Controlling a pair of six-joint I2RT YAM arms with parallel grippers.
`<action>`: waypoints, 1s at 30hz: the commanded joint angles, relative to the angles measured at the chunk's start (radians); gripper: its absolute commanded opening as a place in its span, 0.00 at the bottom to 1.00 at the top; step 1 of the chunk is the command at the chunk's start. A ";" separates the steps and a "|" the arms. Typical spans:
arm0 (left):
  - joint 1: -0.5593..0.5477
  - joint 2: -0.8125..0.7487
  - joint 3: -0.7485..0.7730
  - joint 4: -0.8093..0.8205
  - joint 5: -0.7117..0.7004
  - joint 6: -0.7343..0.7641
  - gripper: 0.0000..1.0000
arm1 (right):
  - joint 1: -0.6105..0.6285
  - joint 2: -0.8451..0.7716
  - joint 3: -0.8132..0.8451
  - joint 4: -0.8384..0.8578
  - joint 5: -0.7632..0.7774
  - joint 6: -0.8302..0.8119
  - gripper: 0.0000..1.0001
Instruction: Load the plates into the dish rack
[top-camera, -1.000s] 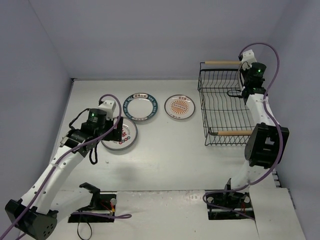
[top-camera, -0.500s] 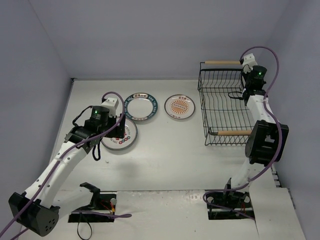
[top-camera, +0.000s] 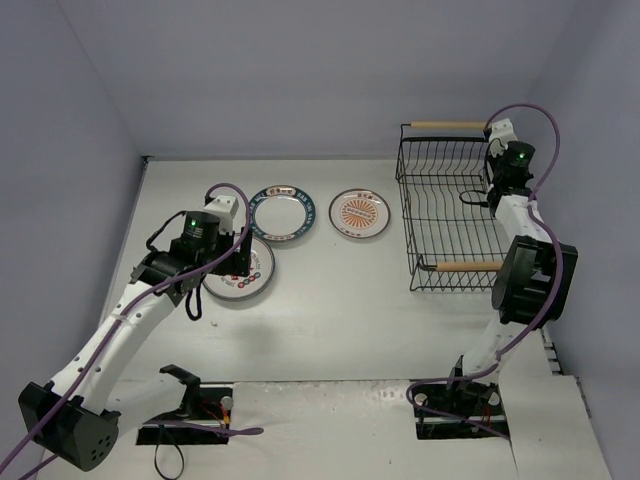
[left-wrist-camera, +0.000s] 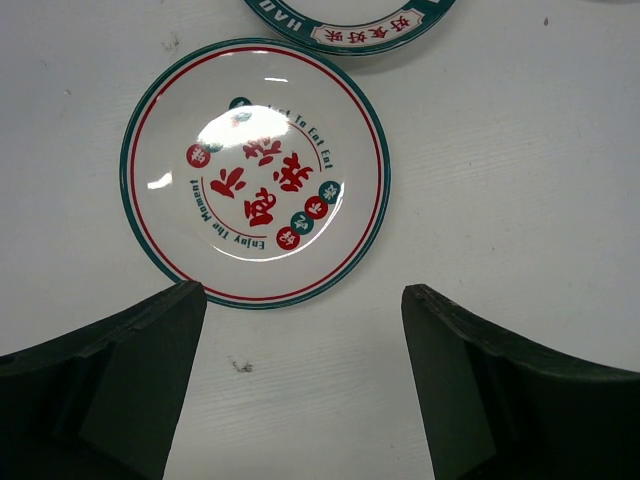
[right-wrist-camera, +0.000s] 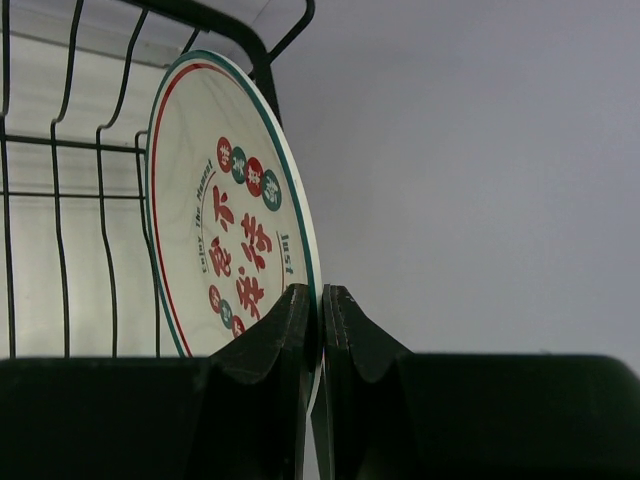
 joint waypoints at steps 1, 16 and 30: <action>-0.002 -0.008 0.037 0.040 0.004 -0.010 0.80 | -0.016 -0.020 0.009 0.142 0.000 0.020 0.00; -0.002 -0.009 0.015 0.034 0.005 -0.053 0.80 | 0.004 -0.014 0.078 -0.032 -0.072 0.175 0.20; -0.002 -0.065 -0.017 0.001 -0.025 -0.094 0.80 | 0.042 -0.083 0.148 -0.108 -0.029 0.235 0.75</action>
